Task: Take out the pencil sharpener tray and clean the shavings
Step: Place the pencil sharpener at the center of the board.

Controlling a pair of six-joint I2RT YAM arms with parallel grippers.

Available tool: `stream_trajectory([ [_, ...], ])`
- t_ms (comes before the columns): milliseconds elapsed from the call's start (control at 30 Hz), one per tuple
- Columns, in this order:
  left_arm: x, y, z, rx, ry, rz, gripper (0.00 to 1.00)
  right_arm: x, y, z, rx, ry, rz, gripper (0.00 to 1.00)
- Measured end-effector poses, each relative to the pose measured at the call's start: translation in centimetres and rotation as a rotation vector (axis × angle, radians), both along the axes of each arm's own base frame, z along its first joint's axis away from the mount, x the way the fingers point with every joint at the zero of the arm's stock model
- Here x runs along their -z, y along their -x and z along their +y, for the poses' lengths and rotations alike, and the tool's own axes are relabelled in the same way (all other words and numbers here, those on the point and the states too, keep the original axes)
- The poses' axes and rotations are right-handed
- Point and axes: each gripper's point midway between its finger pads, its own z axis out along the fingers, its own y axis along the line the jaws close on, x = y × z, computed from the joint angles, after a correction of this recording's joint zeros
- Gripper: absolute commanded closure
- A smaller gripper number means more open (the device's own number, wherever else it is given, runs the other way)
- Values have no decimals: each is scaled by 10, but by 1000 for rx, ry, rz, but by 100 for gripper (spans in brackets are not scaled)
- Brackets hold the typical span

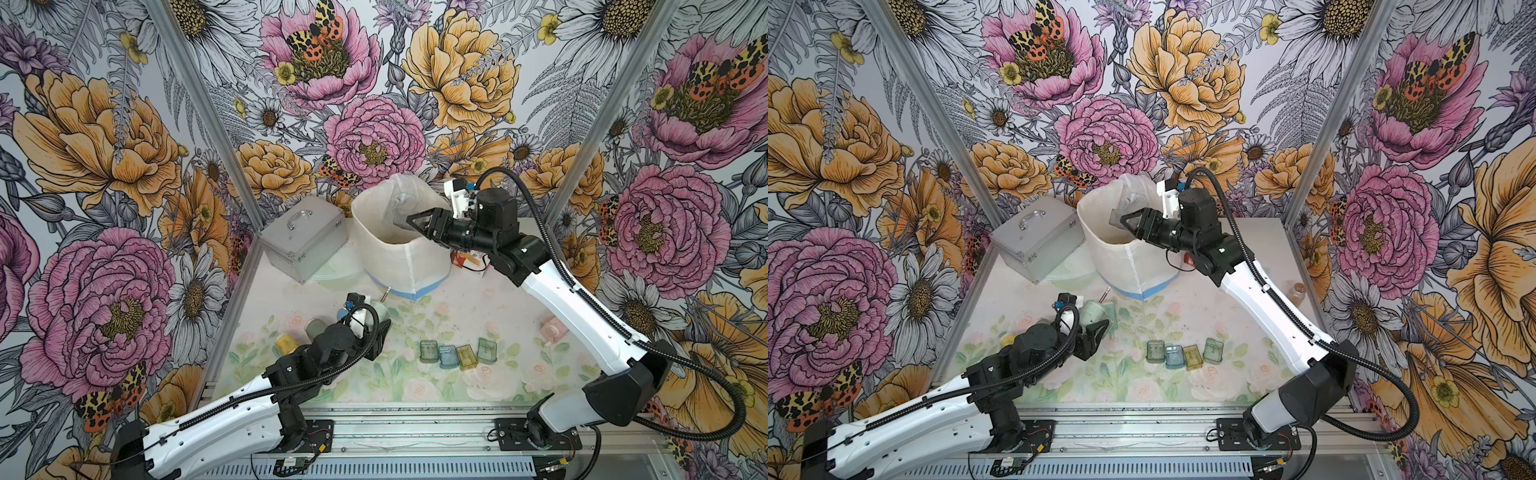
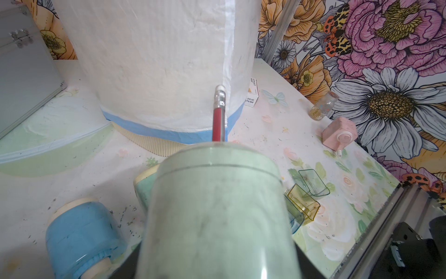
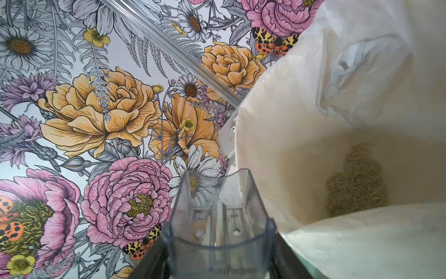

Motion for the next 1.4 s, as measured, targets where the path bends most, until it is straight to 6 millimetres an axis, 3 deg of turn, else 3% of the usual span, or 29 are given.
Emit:
stream_trajectory([
  [200, 5, -11, -8, -24, -13, -19, 100, 0, 13, -35, 104, 100, -95, 68],
  [433, 14, -22, -16, -50, -44, -34, 100, 35, 21, -68, 209, 223, -97, 68],
  [600, 33, -27, -21, -64, -97, -14, 100, 61, 28, -88, 260, 303, -82, 68],
  [900, 56, -30, -34, -76, -155, 3, 100, 94, 45, -118, 336, 383, -67, 67],
  [1233, 68, -42, -57, -108, -181, 23, 100, 114, 60, -147, 403, 448, -48, 67],
  [1400, 84, -48, -65, -136, -195, 46, 100, 124, 65, -156, 421, 477, -30, 67],
])
